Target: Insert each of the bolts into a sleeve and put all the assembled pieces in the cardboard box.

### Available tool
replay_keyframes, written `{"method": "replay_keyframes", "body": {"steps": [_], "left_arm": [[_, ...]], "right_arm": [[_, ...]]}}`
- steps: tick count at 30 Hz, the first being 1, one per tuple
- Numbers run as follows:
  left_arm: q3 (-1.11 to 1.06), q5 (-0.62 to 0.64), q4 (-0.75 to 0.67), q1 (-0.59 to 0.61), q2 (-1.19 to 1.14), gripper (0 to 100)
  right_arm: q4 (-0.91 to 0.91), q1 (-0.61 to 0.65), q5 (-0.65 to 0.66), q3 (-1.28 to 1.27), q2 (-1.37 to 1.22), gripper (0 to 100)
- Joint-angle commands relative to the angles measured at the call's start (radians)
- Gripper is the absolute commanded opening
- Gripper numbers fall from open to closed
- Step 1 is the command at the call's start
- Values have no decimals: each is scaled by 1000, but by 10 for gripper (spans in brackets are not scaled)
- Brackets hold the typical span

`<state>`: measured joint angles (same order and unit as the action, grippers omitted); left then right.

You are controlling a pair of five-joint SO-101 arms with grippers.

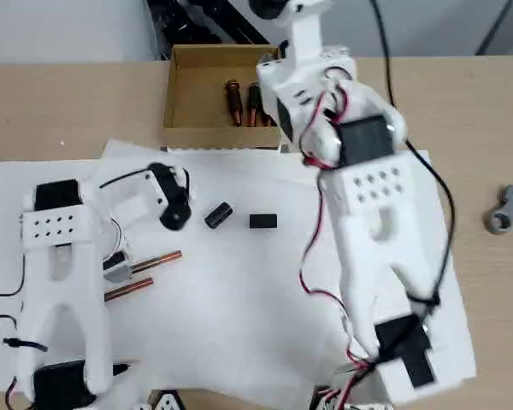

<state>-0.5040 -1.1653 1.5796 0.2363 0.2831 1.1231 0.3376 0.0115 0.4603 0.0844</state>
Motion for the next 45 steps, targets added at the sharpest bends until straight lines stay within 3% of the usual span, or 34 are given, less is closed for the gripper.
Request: {"method": "replay_keyframes", "body": {"steps": [1,9,14,21,29,34,40,45], "left_arm": [[-48,-26,-84,-8,0,137],[-196,-71,-253,-8,0,138],[-257,-75,-334,-8,0,138],[-289,-75,-394,-8,-3,138],[-237,-71,-431,-2,-244,136],[-127,-29,-428,-3,-374,4],[13,-26,-324,-9,-385,5],[142,-124,-135,-8,-379,6]], "right_arm": [[65,-45,-12,46,113,100],[240,-62,-20,46,203,100],[254,-62,-100,46,225,100],[260,-61,-106,46,226,99],[260,-41,-104,46,226,99],[257,-7,-103,46,226,99],[259,2,-104,46,226,98],[260,2,-104,46,226,98]]}}
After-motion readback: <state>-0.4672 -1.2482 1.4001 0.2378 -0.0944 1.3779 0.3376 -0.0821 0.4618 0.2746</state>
